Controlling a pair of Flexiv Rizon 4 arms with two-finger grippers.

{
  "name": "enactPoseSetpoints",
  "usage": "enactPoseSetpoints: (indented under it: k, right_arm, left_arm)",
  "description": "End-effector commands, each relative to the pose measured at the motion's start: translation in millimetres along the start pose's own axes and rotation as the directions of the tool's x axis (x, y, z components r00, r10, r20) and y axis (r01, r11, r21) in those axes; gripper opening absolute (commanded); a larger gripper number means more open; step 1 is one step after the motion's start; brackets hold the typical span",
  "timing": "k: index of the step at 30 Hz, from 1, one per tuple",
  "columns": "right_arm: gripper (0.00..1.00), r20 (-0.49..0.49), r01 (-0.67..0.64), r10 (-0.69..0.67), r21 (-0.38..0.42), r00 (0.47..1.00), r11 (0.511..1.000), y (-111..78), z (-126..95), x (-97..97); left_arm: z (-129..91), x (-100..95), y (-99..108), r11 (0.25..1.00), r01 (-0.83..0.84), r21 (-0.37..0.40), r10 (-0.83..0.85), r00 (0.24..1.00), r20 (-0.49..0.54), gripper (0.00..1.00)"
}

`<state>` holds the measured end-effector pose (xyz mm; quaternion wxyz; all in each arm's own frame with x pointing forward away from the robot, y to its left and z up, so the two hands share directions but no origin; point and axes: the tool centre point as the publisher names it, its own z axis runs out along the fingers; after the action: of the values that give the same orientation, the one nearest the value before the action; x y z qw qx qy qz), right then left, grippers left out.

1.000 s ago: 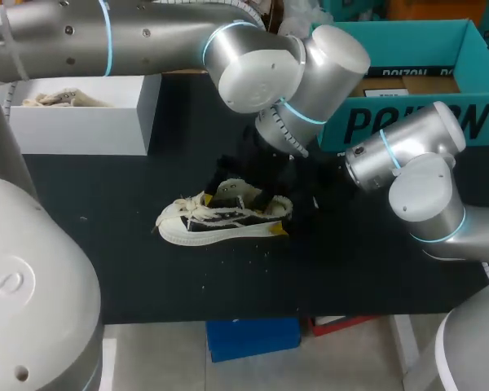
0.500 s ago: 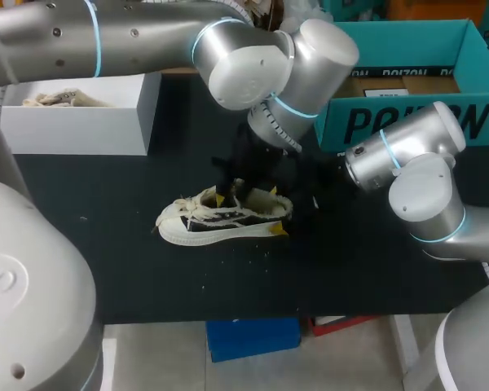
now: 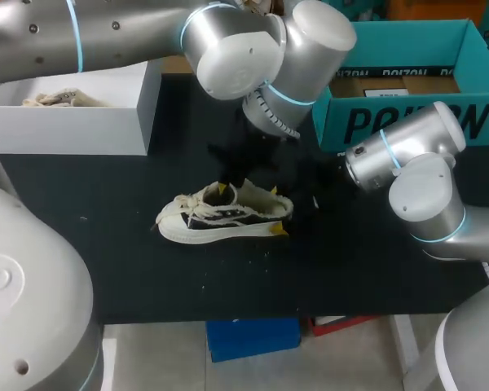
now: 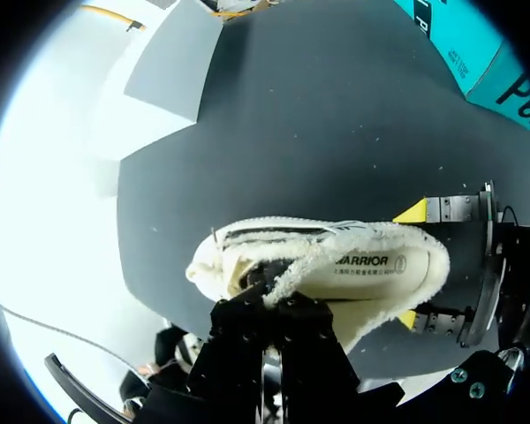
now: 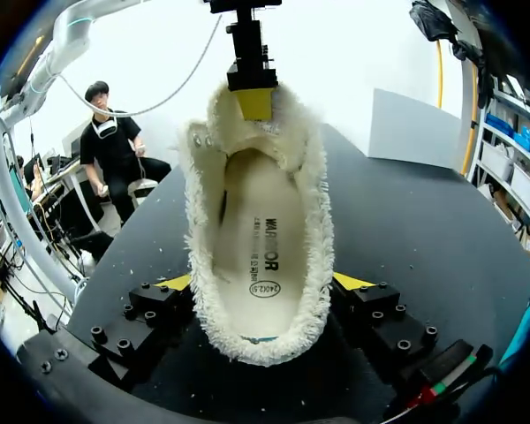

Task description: Take the shoe out of the shoebox, open the shoe tongue, remove and reinsert the insole, then place the shoe into the shoebox

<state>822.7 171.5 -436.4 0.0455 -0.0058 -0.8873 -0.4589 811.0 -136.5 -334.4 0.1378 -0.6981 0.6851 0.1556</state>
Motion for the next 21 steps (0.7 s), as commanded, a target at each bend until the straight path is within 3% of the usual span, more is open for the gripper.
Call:
enactPoseSetpoints:
  k: [1,21]
  right_arm:
    - [0.00,0.000,-0.001,0.001,0.003,1.000,1.000,-1.6,5,-1.2]
    - [0.00,0.000,-0.001,0.001,0.003,1.000,1.000,-1.6,5,-1.2]
  left_arm:
    - [-12,-15.2,5,1.000,0.005,0.030,-0.003,0.999,-0.035,0.00]
    - [4,-55.4,24,0.994,0.043,0.097,-0.040,0.999,-0.037,0.00]
